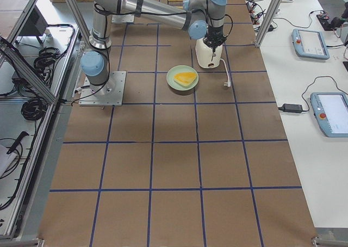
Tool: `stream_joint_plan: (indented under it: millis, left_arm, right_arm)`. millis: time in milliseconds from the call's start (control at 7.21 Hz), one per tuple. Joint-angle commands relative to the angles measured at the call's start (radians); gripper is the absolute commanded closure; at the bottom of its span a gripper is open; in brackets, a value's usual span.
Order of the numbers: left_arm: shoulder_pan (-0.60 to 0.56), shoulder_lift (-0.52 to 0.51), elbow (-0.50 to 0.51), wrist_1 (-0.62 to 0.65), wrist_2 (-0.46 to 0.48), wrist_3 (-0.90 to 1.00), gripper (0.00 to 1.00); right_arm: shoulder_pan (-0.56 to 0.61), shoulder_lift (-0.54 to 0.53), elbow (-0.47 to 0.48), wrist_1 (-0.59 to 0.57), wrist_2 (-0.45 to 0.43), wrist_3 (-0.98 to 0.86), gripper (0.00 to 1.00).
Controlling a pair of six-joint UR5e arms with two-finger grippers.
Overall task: Press toaster with right arm
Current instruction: 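Move the right gripper over the toaster's lever on its far side, then push the toaster lever down with the right gripper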
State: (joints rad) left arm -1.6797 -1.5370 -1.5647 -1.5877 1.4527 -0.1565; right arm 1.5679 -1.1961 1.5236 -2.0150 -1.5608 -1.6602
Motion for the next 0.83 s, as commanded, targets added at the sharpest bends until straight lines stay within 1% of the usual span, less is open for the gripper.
stream_joint_plan:
  millis: [0, 693]
  left_arm:
    - [0.0, 0.002, 0.0, 0.0, 0.0, 0.0, 0.0]
    - [0.0, 0.0, 0.0, 0.0, 0.0, 0.0, 0.0]
  right_arm:
    - [0.0, 0.01, 0.001, -0.004, 0.001, -0.006, 0.95]
    - [-0.002, 0.018, 0.006, -0.005, -0.002, -0.006, 0.95]
